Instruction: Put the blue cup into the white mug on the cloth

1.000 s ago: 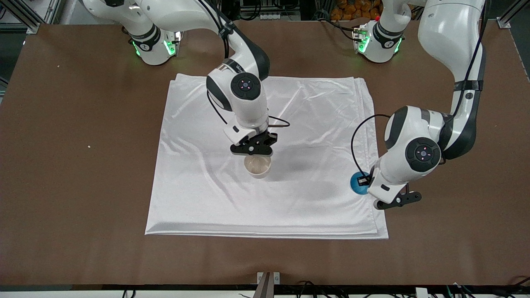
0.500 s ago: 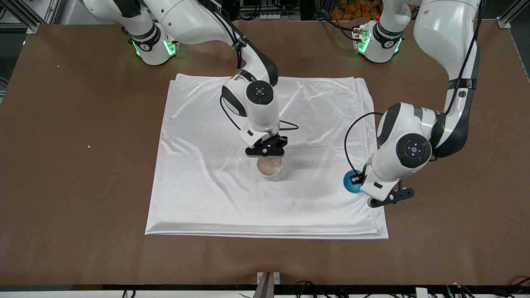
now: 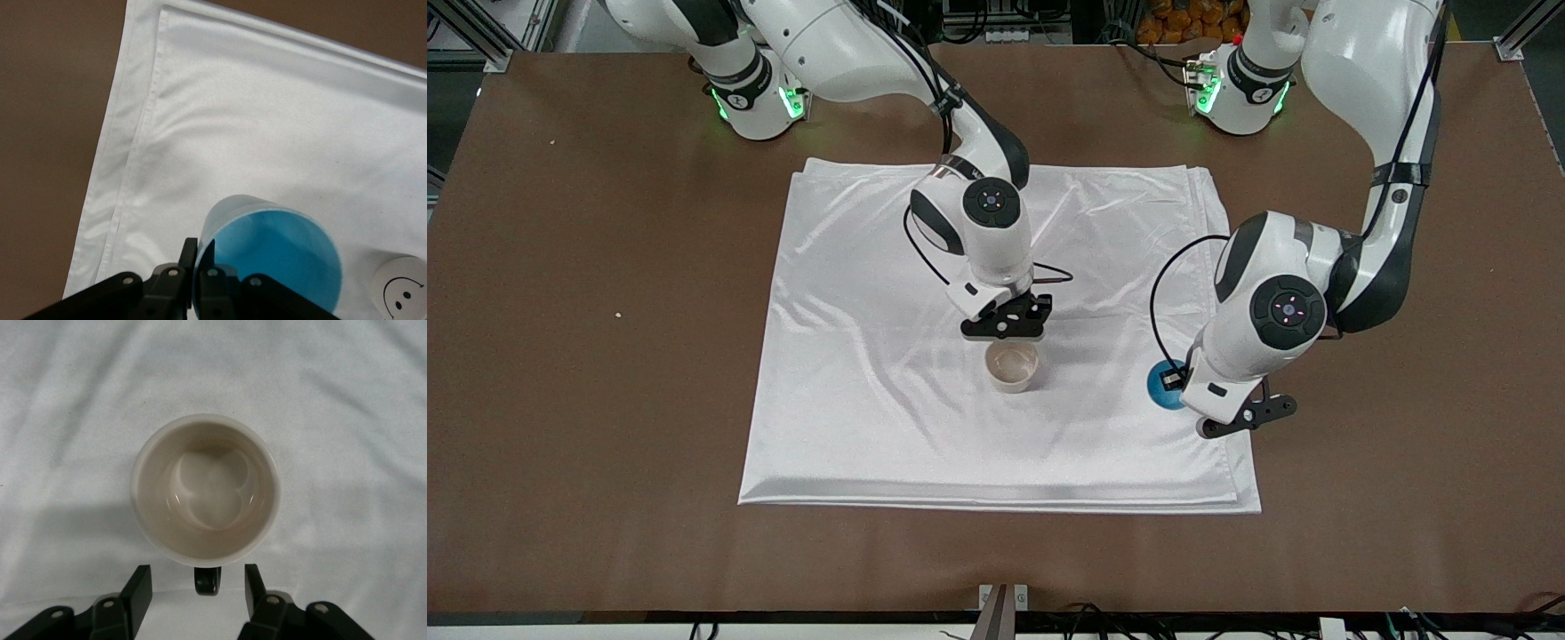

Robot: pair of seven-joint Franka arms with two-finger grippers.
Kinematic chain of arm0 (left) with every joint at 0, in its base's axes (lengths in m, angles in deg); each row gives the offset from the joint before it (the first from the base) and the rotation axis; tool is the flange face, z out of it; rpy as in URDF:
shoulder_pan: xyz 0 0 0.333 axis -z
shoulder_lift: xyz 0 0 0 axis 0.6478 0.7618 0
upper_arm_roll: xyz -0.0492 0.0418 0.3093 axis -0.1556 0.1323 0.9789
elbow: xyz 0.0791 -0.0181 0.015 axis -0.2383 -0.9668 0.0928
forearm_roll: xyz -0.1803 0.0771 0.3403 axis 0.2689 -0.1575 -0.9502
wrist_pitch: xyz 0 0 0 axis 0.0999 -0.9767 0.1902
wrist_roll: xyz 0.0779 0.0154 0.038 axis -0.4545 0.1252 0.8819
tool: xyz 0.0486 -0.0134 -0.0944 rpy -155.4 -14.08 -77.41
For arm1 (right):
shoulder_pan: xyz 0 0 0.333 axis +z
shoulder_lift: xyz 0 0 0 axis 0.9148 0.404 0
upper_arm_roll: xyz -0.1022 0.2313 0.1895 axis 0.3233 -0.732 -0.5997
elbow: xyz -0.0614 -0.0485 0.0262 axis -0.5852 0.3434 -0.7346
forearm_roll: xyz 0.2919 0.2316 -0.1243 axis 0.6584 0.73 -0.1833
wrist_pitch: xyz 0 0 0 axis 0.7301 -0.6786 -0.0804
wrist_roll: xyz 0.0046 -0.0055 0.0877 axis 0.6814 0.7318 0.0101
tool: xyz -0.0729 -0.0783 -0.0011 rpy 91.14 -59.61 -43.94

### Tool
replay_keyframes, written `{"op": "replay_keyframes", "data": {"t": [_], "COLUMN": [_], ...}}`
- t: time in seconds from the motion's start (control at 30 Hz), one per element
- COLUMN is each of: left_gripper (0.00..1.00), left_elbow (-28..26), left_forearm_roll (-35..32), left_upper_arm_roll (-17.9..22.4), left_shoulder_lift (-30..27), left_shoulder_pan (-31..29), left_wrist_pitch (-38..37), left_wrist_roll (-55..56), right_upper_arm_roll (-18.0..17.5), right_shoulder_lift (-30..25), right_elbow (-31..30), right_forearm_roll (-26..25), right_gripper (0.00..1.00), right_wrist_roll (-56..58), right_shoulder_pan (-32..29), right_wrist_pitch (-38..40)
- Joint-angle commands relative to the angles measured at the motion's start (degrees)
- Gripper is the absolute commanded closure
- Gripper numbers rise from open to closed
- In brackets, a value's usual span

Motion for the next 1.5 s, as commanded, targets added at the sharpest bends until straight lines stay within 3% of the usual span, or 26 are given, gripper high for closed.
{"op": "replay_keyframes", "data": {"t": [0.0,0.47,0.73,0.97,1.47], "left_gripper": [1.00,1.00,1.00,1.00,1.00], "left_elbow": [0.73,2.66,3.72,3.72,3.72], "left_forearm_roll": [0.88,0.88,0.36,0.09,0.09], "left_upper_arm_roll": [0.16,-6.08,-5.65,-5.56,-5.56], "left_shoulder_lift": [-0.93,-0.06,1.88,3.28,5.57], "left_shoulder_pan": [1.27,2.67,9.17,12.25,12.61], "left_wrist_pitch": [-1.25,-0.46,2.08,5.78,12.81], "left_wrist_roll": [2.42,10.85,16.74,20.35,20.70], "right_upper_arm_roll": [0.50,0.24,0.33,0.33,0.33], "right_shoulder_lift": [-0.83,-13.13,-19.99,-25.79,-33.61], "right_elbow": [1.40,3.77,3.77,3.60,3.25], "right_forearm_roll": [-0.90,-0.02,-0.02,-0.11,-0.11], "right_gripper": [0.00,0.00,0.00,0.00,0.00], "right_wrist_roll": [-1.43,-1.08,-0.03,8.31,20.79], "right_shoulder_pan": [0.17,-3.78,-7.03,-10.98,-19.24], "right_wrist_pitch": [4.55,19.94,27.06,33.74,41.92]}}
